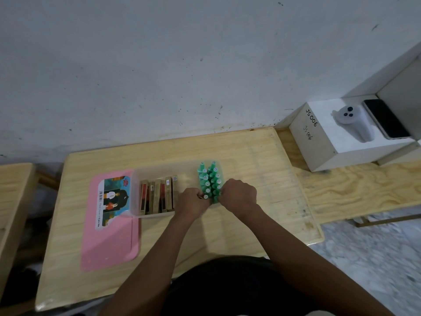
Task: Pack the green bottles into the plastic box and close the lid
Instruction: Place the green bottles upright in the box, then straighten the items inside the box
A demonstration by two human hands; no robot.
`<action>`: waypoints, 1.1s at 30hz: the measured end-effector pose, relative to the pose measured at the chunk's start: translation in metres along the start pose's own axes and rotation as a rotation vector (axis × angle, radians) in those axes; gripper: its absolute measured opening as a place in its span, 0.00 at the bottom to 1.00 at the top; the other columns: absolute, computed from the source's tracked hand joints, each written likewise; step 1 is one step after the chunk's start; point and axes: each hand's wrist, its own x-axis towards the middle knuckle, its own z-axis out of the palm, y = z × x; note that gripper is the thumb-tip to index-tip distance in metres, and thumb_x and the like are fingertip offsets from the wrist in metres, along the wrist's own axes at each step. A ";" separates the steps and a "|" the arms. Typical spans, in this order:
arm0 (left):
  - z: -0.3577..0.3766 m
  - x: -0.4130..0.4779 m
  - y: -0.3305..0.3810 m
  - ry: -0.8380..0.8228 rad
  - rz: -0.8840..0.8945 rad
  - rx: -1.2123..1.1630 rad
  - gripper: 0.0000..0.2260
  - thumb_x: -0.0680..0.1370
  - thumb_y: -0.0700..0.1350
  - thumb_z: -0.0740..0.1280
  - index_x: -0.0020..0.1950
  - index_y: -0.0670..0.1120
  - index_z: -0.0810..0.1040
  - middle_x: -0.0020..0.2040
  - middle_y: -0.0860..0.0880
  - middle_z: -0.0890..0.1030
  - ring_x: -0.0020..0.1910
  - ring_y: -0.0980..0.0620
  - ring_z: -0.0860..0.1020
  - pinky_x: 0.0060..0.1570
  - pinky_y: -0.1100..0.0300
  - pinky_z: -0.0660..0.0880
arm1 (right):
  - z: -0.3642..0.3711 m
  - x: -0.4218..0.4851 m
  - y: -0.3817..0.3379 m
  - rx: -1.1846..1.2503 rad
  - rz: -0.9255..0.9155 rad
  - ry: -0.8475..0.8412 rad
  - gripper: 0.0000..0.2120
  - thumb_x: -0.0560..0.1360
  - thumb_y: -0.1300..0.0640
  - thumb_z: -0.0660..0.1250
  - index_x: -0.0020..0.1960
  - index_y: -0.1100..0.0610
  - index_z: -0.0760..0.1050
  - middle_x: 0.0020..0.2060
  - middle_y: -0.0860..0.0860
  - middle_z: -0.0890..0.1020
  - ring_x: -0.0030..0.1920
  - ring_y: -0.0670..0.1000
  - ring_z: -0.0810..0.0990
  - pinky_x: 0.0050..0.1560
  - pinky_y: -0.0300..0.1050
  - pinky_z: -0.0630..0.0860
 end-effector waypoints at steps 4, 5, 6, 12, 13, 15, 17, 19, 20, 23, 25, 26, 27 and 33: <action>0.000 0.002 0.001 -0.027 -0.018 -0.004 0.09 0.67 0.51 0.75 0.36 0.47 0.81 0.30 0.53 0.77 0.32 0.52 0.76 0.31 0.62 0.68 | 0.001 0.001 0.005 0.048 -0.007 -0.029 0.15 0.71 0.47 0.68 0.56 0.50 0.79 0.50 0.48 0.83 0.50 0.53 0.82 0.45 0.43 0.73; 0.000 0.003 0.001 -0.032 -0.023 -0.011 0.09 0.67 0.51 0.74 0.35 0.46 0.81 0.29 0.53 0.77 0.32 0.52 0.75 0.32 0.62 0.67 | 0.001 0.001 0.006 0.057 -0.007 -0.037 0.16 0.71 0.47 0.68 0.57 0.50 0.79 0.51 0.48 0.83 0.51 0.53 0.82 0.45 0.44 0.73; 0.000 0.003 0.000 -0.036 -0.029 -0.017 0.10 0.68 0.51 0.74 0.36 0.45 0.81 0.29 0.52 0.77 0.32 0.52 0.74 0.33 0.62 0.67 | 0.001 0.001 0.006 0.065 -0.007 -0.043 0.16 0.71 0.46 0.68 0.57 0.50 0.79 0.51 0.48 0.83 0.51 0.53 0.82 0.46 0.44 0.74; -0.001 0.005 -0.004 -0.052 -0.040 -0.045 0.14 0.68 0.51 0.73 0.41 0.40 0.84 0.37 0.39 0.83 0.32 0.51 0.75 0.35 0.59 0.68 | 0.001 -0.002 0.008 0.084 -0.022 -0.043 0.17 0.72 0.44 0.67 0.57 0.50 0.79 0.51 0.48 0.83 0.51 0.53 0.82 0.47 0.45 0.74; -0.001 0.004 -0.004 -0.053 -0.036 -0.049 0.13 0.68 0.50 0.74 0.41 0.40 0.84 0.39 0.39 0.84 0.33 0.50 0.76 0.35 0.59 0.68 | 0.001 -0.003 0.009 0.088 -0.023 -0.038 0.16 0.72 0.45 0.67 0.57 0.50 0.79 0.51 0.48 0.84 0.51 0.53 0.82 0.46 0.45 0.74; -0.001 0.004 -0.004 -0.057 -0.030 -0.054 0.13 0.68 0.50 0.74 0.41 0.41 0.84 0.40 0.39 0.84 0.34 0.50 0.77 0.36 0.59 0.69 | 0.001 -0.006 0.009 0.094 -0.031 -0.030 0.14 0.72 0.46 0.66 0.55 0.50 0.80 0.51 0.48 0.84 0.50 0.53 0.82 0.44 0.44 0.73; -0.002 0.004 -0.003 -0.059 -0.027 -0.051 0.13 0.69 0.51 0.74 0.41 0.41 0.85 0.36 0.41 0.83 0.32 0.51 0.76 0.35 0.59 0.68 | 0.000 -0.008 0.009 0.101 -0.037 -0.026 0.13 0.72 0.47 0.66 0.54 0.49 0.81 0.51 0.47 0.84 0.50 0.53 0.82 0.43 0.43 0.71; -0.003 0.002 -0.002 -0.065 -0.023 -0.048 0.13 0.69 0.51 0.74 0.41 0.41 0.85 0.33 0.44 0.81 0.29 0.53 0.74 0.34 0.60 0.67 | -0.001 -0.009 0.009 0.112 -0.036 -0.025 0.13 0.72 0.46 0.67 0.55 0.47 0.81 0.51 0.46 0.84 0.51 0.52 0.82 0.43 0.42 0.71; -0.002 0.002 -0.002 -0.065 -0.023 -0.050 0.13 0.69 0.52 0.74 0.41 0.41 0.85 0.32 0.45 0.81 0.29 0.53 0.74 0.34 0.60 0.67 | -0.002 -0.010 0.009 0.119 -0.031 -0.024 0.14 0.72 0.46 0.67 0.56 0.46 0.81 0.52 0.46 0.84 0.51 0.52 0.82 0.44 0.42 0.71; -0.003 0.000 -0.001 -0.063 -0.031 -0.035 0.14 0.68 0.53 0.74 0.40 0.42 0.85 0.29 0.46 0.78 0.28 0.53 0.73 0.33 0.61 0.67 | -0.005 -0.013 0.010 0.142 -0.018 -0.022 0.16 0.72 0.44 0.66 0.58 0.44 0.79 0.52 0.45 0.84 0.53 0.51 0.82 0.47 0.43 0.73; -0.005 -0.002 0.000 -0.066 -0.035 -0.019 0.15 0.68 0.53 0.75 0.37 0.40 0.84 0.24 0.50 0.72 0.25 0.54 0.69 0.31 0.61 0.63 | -0.007 -0.015 0.010 0.159 -0.017 -0.004 0.14 0.73 0.44 0.65 0.57 0.44 0.80 0.51 0.45 0.84 0.51 0.50 0.82 0.47 0.43 0.74; -0.006 -0.003 0.001 -0.066 -0.035 -0.016 0.16 0.68 0.53 0.75 0.35 0.40 0.83 0.23 0.51 0.70 0.24 0.54 0.67 0.30 0.61 0.62 | -0.008 -0.016 0.009 0.171 -0.017 0.010 0.13 0.73 0.44 0.65 0.56 0.43 0.80 0.50 0.44 0.84 0.50 0.50 0.82 0.45 0.42 0.74; -0.008 -0.004 0.001 -0.066 -0.032 -0.013 0.16 0.68 0.53 0.75 0.34 0.40 0.82 0.23 0.51 0.69 0.23 0.55 0.67 0.30 0.61 0.62 | -0.009 -0.016 0.009 0.186 -0.017 0.025 0.13 0.73 0.43 0.64 0.55 0.43 0.80 0.49 0.44 0.84 0.48 0.50 0.83 0.44 0.42 0.74; -0.038 -0.013 -0.003 -0.124 0.082 -0.036 0.11 0.71 0.51 0.73 0.38 0.43 0.84 0.28 0.50 0.77 0.24 0.60 0.70 0.30 0.64 0.65 | -0.017 -0.023 -0.002 0.229 -0.060 0.123 0.12 0.75 0.44 0.63 0.55 0.43 0.80 0.48 0.45 0.85 0.46 0.51 0.83 0.44 0.44 0.76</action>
